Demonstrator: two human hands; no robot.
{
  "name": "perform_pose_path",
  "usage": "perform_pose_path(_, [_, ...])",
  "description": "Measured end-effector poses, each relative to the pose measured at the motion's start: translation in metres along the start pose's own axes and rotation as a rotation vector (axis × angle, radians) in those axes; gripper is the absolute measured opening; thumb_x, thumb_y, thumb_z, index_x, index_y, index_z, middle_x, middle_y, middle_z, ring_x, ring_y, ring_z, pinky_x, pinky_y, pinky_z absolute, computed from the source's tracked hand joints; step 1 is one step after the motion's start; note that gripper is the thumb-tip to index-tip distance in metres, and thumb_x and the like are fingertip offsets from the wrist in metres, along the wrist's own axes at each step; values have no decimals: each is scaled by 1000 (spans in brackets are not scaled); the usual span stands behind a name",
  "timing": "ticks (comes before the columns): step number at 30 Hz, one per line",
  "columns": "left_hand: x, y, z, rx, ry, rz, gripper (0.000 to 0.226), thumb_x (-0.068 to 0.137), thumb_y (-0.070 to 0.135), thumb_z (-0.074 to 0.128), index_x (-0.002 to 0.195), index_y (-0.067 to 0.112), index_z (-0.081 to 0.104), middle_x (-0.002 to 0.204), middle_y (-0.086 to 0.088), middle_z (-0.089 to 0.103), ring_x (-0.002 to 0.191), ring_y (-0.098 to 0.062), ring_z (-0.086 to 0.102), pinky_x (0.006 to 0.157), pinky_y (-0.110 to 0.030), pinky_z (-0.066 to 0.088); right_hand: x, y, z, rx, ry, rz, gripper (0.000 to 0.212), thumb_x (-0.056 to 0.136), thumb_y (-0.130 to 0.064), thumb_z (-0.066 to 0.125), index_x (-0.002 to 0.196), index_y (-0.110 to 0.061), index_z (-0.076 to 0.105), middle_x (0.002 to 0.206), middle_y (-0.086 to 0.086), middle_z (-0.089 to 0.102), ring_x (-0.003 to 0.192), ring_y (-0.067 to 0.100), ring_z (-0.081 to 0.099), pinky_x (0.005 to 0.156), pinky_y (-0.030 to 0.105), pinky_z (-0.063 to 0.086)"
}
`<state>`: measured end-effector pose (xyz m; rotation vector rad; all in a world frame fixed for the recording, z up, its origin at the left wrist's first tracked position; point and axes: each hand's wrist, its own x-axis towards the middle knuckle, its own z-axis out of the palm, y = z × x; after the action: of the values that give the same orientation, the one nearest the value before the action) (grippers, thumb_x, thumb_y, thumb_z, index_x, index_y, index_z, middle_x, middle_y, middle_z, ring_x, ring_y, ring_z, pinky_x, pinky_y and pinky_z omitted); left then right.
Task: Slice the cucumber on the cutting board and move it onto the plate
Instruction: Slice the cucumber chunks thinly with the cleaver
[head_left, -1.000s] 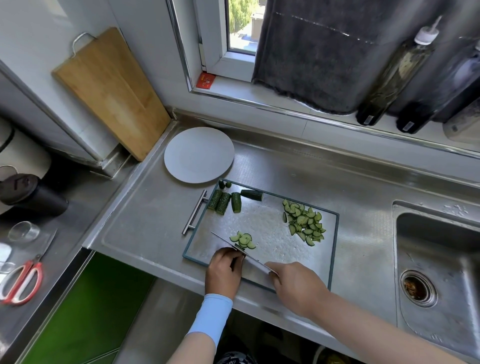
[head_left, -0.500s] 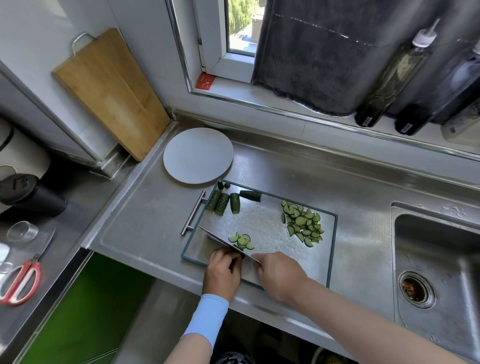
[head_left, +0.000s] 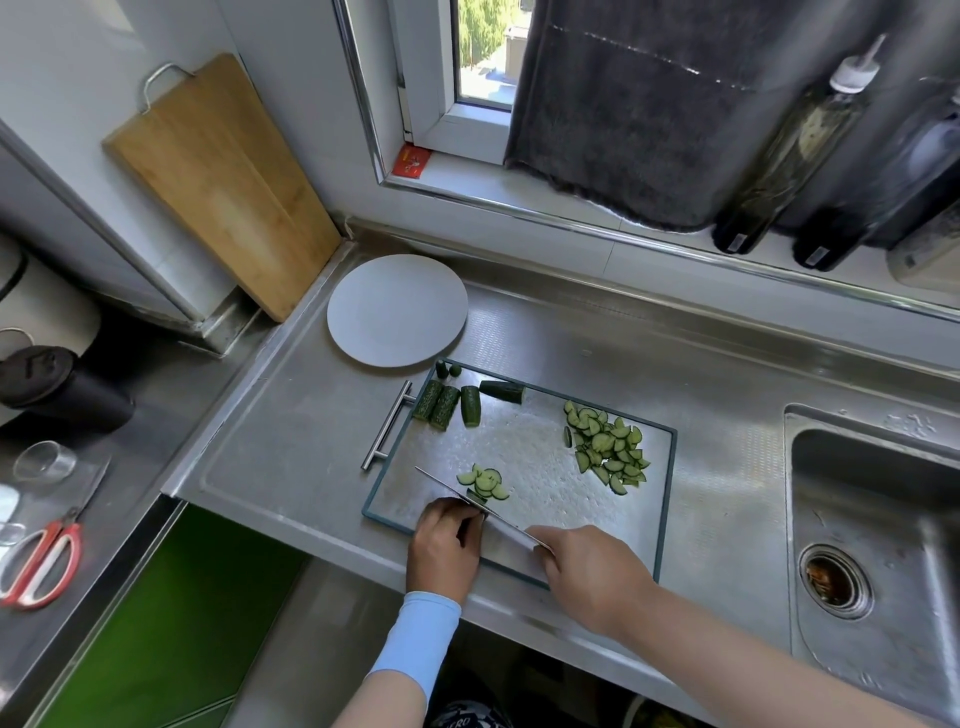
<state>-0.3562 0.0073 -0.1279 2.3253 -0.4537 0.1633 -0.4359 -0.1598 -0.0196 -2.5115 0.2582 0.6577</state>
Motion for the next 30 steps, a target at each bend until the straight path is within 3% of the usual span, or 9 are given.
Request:
perform_pose_path(3, [0,-1,0,-3,-1,0,17,70,0,81,82,11,74,87,-4,66,86,-14,57,91,-10,39,1,-2,0,8,-5,10,20,103,-26,37,91,-24,53,73,1,57,74,26,55,71,38,48])
perform_pose_path(8, [1,-2,2,-20,22,7,18,68,-2,81,79,10,74,84,-3,66,84,-14,57,89,-10,39,8,-5,0,16,-31,35,30,102,-23,37,72,-28,39,63,-5,46,61,19,44,57,33,36])
perform_pose_path(12, [-1,-4,5,-16,15,-5,20,67,-2,82,79,11,73,84,-4,66,84,-15,57,82,-18,45,20,-9,7,38,-37,71,32,99,-20,37,67,-28,37,63,-2,48,65,24,48,52,31,32])
perform_pose_path(17, [-1,-6,4,-26,3,4,13,73,2,76,83,10,74,87,-3,66,86,-18,60,83,-21,47,26,-16,4,68,-34,67,23,98,-21,37,79,-25,48,74,4,60,74,29,57,64,38,47])
perform_pose_path(26, [-3,-3,4,-17,-7,4,16,73,-1,78,84,9,73,88,-4,64,87,-19,60,85,-21,47,23,-16,3,50,-19,36,20,100,-23,37,84,-22,50,74,3,58,72,28,56,61,38,44])
perform_pose_path(30, [-3,-1,3,-2,-3,-16,15,73,2,79,83,12,73,88,-3,65,85,-17,59,89,-12,40,12,-10,2,24,8,-7,19,102,-25,37,91,-25,53,72,-2,55,70,26,52,62,36,42])
